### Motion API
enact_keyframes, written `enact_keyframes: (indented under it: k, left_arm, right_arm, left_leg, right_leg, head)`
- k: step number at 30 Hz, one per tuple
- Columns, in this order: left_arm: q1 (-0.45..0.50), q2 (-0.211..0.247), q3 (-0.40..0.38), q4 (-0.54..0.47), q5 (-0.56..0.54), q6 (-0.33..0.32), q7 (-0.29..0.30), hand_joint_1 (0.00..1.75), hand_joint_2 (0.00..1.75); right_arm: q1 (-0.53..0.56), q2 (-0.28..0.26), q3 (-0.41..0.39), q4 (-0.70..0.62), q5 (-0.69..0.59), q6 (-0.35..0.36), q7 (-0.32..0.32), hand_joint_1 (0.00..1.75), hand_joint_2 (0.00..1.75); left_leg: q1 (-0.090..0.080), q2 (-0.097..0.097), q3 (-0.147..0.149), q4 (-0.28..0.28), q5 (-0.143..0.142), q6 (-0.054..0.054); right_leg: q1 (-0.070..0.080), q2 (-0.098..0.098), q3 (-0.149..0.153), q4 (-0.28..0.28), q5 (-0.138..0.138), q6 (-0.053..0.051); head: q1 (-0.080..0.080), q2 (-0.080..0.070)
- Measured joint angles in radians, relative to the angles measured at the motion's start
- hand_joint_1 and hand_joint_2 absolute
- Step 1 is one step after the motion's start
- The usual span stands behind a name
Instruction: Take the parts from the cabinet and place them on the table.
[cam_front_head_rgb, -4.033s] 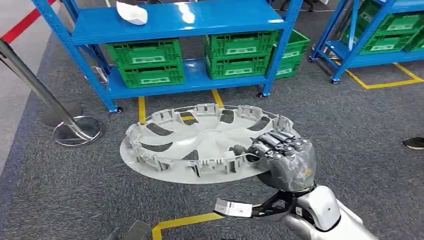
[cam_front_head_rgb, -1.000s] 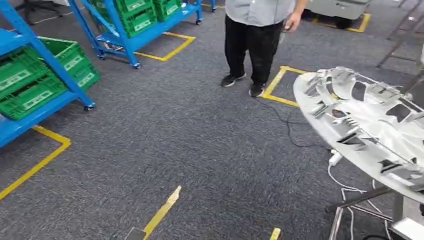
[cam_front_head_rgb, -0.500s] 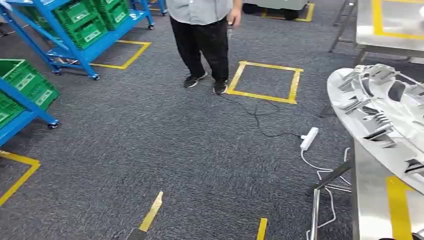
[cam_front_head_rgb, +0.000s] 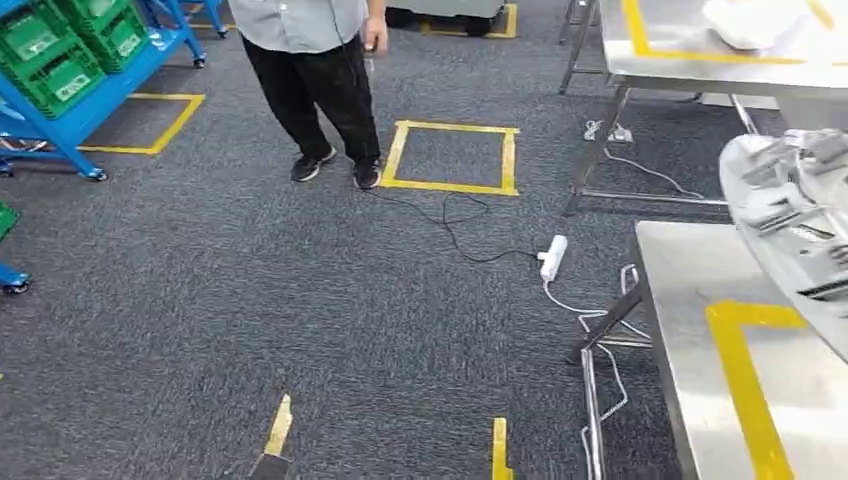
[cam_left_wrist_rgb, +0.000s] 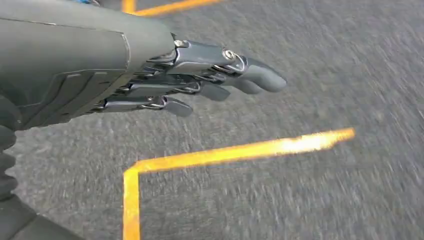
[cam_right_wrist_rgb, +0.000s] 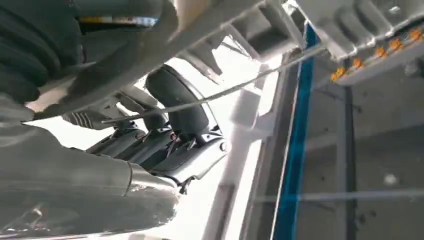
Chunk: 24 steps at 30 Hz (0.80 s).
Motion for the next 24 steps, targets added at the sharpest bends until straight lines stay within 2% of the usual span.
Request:
enact_keyframes:
  k: [1,5,6,7,8,9,12,13,14,15,16,17,18,19,20,21,22,23,24]
  left_arm:
    - [0.001,0.0,0.0,0.0,0.0,0.0,0.0,0.0,1.75]
    - [0.001,0.0,0.0,0.0,0.0,0.0,0.0,0.0,1.75]
    - [0.002,-0.001,0.001,0.0,0.0,0.0,0.0,0.0,1.75]
    - [-0.001,-0.003,0.002,0.0,0.0,0.0,0.0,0.0,1.75]
    - [-0.002,-0.004,0.004,0.0,0.0,0.0,-0.001,0.0,1.75]
    - [-0.002,-0.003,0.005,0.0,0.0,0.0,-0.002,0.0,1.75]
    - [-0.003,-0.003,0.01,0.0,0.001,0.0,-0.003,0.0,1.75]
    - [-0.004,-0.003,0.012,0.0,0.001,0.0,-0.004,0.0,1.75]
    - [-0.003,-0.003,0.016,0.0,0.001,0.001,-0.006,0.0,1.75]
    - [0.0,-0.004,0.018,0.0,0.001,0.001,-0.006,0.0,1.75]
    - [0.004,-0.004,0.019,0.0,0.001,0.001,-0.007,0.0,1.75]
    - [0.007,-0.004,0.02,0.0,0.001,0.001,-0.007,0.0,1.75]
    - [0.009,-0.004,0.021,0.0,0.001,0.001,-0.008,0.0,1.75]
    - [0.011,-0.004,0.024,0.0,0.002,0.001,-0.008,0.0,1.75]
    - [0.011,-0.003,0.026,0.0,0.002,0.001,-0.009,0.0,1.75]
    - [0.01,-0.003,0.027,0.0,0.002,0.003,-0.011,0.0,1.75]
    - [0.011,-0.003,0.029,0.0,0.002,0.003,-0.013,0.0,1.75]
    - [0.012,-0.002,0.031,0.0,0.002,0.003,-0.013,0.0,1.75]
    - [0.013,-0.003,0.034,0.0,0.001,0.004,-0.015,0.0,1.75]
  right_arm:
    - [0.001,0.001,-0.002,0.0,0.0,0.0,0.0,1.75,1.75]
    - [0.002,0.002,-0.003,-0.001,0.0,0.0,0.0,1.75,1.75]
    - [0.004,0.005,-0.007,-0.001,0.0,0.0,-0.001,1.75,1.75]
    - [0.005,0.013,-0.019,-0.001,0.002,0.0,-0.004,1.75,1.75]
    - [0.005,0.017,-0.037,-0.003,0.004,0.0,-0.003,1.75,1.75]
    - [0.008,0.02,-0.041,-0.008,0.006,0.0,-0.002,1.75,1.75]
    - [0.018,0.027,-0.065,-0.011,0.015,0.0,0.004,1.75,1.75]
    - [0.024,0.031,-0.071,-0.016,0.02,0.0,0.01,1.75,1.75]
    - [0.026,0.032,-0.08,-0.02,0.022,0.0,0.014,1.75,1.75]
    - [0.025,0.034,-0.084,-0.02,0.023,0.0,0.018,1.75,1.75]
    - [0.026,0.036,-0.088,-0.02,0.023,0.0,0.019,1.75,1.75]
    - [0.028,0.037,-0.092,-0.02,0.024,0.0,0.02,1.75,1.75]
    - [0.029,0.039,-0.096,-0.02,0.026,0.0,0.021,1.75,1.75]
    - [0.031,0.04,-0.103,-0.02,0.031,0.0,0.027,1.75,1.75]
    - [0.035,0.041,-0.109,-0.02,0.035,0.0,0.034,1.75,1.75]
    - [0.041,0.041,-0.114,-0.02,0.039,0.0,0.042,1.75,1.75]
    - [0.044,0.041,-0.121,-0.02,0.039,0.0,0.05,1.75,1.75]
    - [0.044,0.042,-0.126,-0.02,0.039,0.0,0.054,1.75,1.75]
    - [0.045,0.042,-0.133,-0.02,0.039,0.0,0.059,1.75,1.75]
  left_leg:
    - [0.0,0.007,-0.001,0.0,0.0,0.0]
    - [0.0,0.012,-0.001,0.0,0.0,0.001]
    - [0.0,0.027,-0.003,0.001,-0.001,0.0]
    - [0.001,0.065,-0.002,0.004,-0.004,-0.004]
    - [-0.01,0.089,-0.001,0.018,-0.015,-0.022]
    - [-0.01,0.094,-0.001,0.023,-0.016,-0.025]
    - [-0.007,0.12,0.003,0.023,-0.017,-0.037]
    - [-0.002,0.09,0.0,0.033,-0.032,-0.046]
    - [0.001,0.044,-0.015,0.071,-0.066,-0.049]
    - [0.003,0.021,-0.045,0.144,-0.111,-0.052]
    - [0.004,0.012,-0.083,0.23,-0.153,-0.053]
    - [0.004,0.01,-0.117,0.303,-0.179,-0.054]
    - [0.004,0.009,-0.131,0.332,-0.18,-0.053]
    - [0.004,0.009,-0.127,0.32,-0.154,-0.05]
    - [0.004,0.005,-0.106,0.273,-0.113,-0.046]
    - [0.004,-0.009,-0.069,0.192,-0.062,-0.039]
    - [0.004,-0.038,-0.033,0.112,-0.02,-0.031]
    - [0.004,-0.088,-0.013,0.064,-0.012,-0.022]
    - [0.007,-0.085,-0.006,0.045,-0.014,-0.02]
  right_leg:
    - [0.0,-0.001,-0.011,0.028,-0.012,0.002]
    - [0.0,-0.002,-0.017,0.042,-0.018,0.003]
    - [0.0,-0.003,-0.029,0.075,-0.025,0.008]
    - [-0.005,-0.016,0.055,-0.047,0.049,0.015]
    - [0.002,-0.086,0.156,-0.21,0.075,0.008]
    - [0.0,-0.07,0.157,-0.212,0.082,-0.007]
    - [0.002,-0.042,0.149,-0.211,0.086,-0.024]
    - [-0.004,-0.034,0.149,-0.212,0.089,-0.03]
    - [-0.005,-0.027,0.147,-0.212,0.091,-0.036]
    - [-0.005,-0.016,0.145,-0.212,0.092,-0.039]
    - [-0.005,-0.005,0.143,-0.212,0.094,-0.041]
    - [-0.004,0.009,0.14,-0.212,0.095,-0.043]
    - [-0.004,0.02,0.139,-0.212,0.096,-0.044]
    - [-0.003,0.037,0.139,-0.212,0.097,-0.044]
    - [-0.002,0.05,0.141,-0.211,0.097,-0.043]
    - [-0.002,0.064,0.143,-0.211,0.098,-0.042]
    - [-0.002,0.075,0.144,-0.211,0.098,-0.041]
    - [-0.003,0.084,0.14,-0.211,0.1,-0.037]
    - [0.0,0.1,0.134,-0.206,0.1,-0.031]
  head:
    - [-0.001,0.0]
    - [0.0,0.0]
    - [0.002,0.0]
    - [0.001,0.0]
    - [0.002,0.0]
    - [-0.002,0.0]
    - [-0.001,0.0]
    - [-0.002,0.0]
    - [-0.005,0.0]
    - [-0.005,0.0]
    - [-0.006,0.0]
    - [-0.005,0.0]
    - [-0.006,0.0]
    - [-0.006,0.0]
    - [-0.006,0.0]
    - [-0.006,0.0]
    - [-0.006,0.0]
    - [-0.005,0.0]
    - [-0.004,0.0]
